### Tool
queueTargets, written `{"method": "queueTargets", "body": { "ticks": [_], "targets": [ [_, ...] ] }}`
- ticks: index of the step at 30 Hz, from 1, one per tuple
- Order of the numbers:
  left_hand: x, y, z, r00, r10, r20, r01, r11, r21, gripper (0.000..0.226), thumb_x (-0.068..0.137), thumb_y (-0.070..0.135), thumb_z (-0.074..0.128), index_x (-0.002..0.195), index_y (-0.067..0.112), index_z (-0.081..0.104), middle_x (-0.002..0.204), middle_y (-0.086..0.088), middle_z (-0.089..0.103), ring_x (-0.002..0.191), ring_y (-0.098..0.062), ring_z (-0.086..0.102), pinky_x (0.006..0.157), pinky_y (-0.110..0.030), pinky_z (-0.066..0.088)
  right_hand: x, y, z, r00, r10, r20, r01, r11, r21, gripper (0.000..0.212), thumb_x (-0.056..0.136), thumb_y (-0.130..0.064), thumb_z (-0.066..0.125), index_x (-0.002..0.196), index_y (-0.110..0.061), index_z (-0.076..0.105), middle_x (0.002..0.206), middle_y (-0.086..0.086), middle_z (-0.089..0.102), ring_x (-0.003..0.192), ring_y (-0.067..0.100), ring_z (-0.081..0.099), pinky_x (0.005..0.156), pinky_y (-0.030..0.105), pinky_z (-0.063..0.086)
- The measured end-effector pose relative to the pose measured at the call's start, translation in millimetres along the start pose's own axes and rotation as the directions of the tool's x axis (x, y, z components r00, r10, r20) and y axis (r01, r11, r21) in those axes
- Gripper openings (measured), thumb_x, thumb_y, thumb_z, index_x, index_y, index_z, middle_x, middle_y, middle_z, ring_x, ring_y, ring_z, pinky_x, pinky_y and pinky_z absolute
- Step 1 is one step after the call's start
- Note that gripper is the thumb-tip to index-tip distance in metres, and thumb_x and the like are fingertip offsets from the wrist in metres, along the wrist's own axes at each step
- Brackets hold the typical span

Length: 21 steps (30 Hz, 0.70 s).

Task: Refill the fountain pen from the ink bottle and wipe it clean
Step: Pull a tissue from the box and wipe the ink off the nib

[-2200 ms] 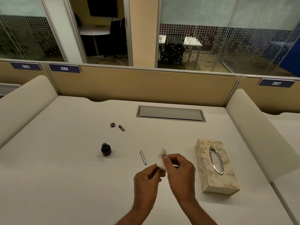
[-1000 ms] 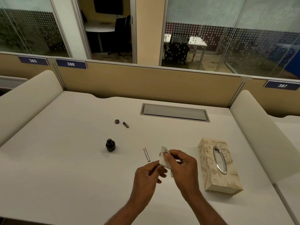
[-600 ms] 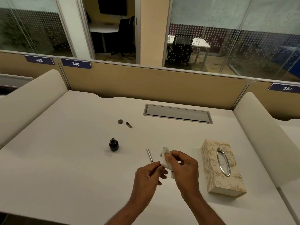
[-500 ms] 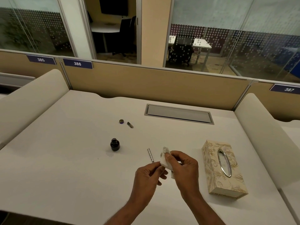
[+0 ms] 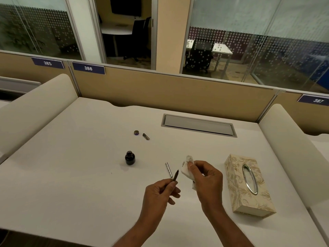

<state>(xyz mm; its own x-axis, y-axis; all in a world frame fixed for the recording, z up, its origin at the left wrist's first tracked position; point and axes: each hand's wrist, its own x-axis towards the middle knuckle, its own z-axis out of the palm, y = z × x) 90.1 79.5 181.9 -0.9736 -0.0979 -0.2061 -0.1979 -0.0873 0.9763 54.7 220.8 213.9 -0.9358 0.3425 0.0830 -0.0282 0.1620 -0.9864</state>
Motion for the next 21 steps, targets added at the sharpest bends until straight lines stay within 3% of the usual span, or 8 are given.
{"method": "queueTargets", "body": {
  "ticks": [2,5,11,17,21],
  "targets": [
    [2,2,-3,0.998,-0.055,-0.009,0.054,0.995,-0.078,0.015,0.099,0.017,0.065,0.103,0.015,0.08,0.083,-0.007,0.082,0.078,-0.022,0.079,0.063,-0.024,0.06,-2,0,3,1.0,-0.01,-0.007,0.01,1.0,-0.012,0.016,0.092,-0.025,0.073,0.077,-0.026,0.076,0.073,-0.006,0.074,0.065,0.004,0.064,0.058,0.029,0.053],
    [6,7,-9,0.991,-0.13,0.005,0.128,0.965,-0.231,0.019,0.1,0.02,0.062,0.105,0.012,0.079,0.093,-0.011,0.082,0.09,-0.026,0.08,0.075,-0.031,0.064,-11,1,12,0.999,-0.048,0.0,0.048,0.998,-0.032,0.017,0.093,-0.023,0.072,0.077,-0.027,0.075,0.075,-0.008,0.075,0.069,0.006,0.067,0.055,0.018,0.052],
    [20,23,-24,0.956,-0.287,0.059,0.258,0.73,-0.633,0.023,0.1,0.015,0.061,0.111,0.0,0.075,0.113,-0.019,0.078,0.11,-0.032,0.075,0.089,-0.048,0.061,-35,5,35,0.984,-0.179,0.013,0.178,0.962,-0.208,0.01,0.094,-0.022,0.07,0.087,-0.029,0.072,0.084,-0.015,0.072,0.081,0.008,0.068,0.059,0.019,0.053],
    [26,37,-35,0.909,-0.368,0.196,0.388,0.574,-0.721,0.023,0.095,0.022,0.067,0.112,0.009,0.076,0.12,-0.01,0.078,0.125,-0.029,0.065,0.111,-0.053,0.045,-55,13,58,0.944,-0.321,0.078,0.326,0.867,-0.377,0.006,0.095,-0.017,0.068,0.093,-0.022,0.069,0.086,-0.011,0.068,0.081,0.012,0.065,0.066,0.035,0.057],
    [31,40,-41,0.87,-0.394,0.296,0.462,0.445,-0.767,0.032,0.097,0.02,0.064,0.124,0.004,0.071,0.133,-0.016,0.07,0.136,-0.033,0.057,0.12,-0.053,0.037,-66,15,74,0.929,-0.364,0.07,0.359,0.837,-0.412,0.009,0.092,-0.01,0.07,0.095,-0.019,0.069,0.087,-0.009,0.067,0.082,0.013,0.063,0.068,0.036,0.057]
  ]
}}
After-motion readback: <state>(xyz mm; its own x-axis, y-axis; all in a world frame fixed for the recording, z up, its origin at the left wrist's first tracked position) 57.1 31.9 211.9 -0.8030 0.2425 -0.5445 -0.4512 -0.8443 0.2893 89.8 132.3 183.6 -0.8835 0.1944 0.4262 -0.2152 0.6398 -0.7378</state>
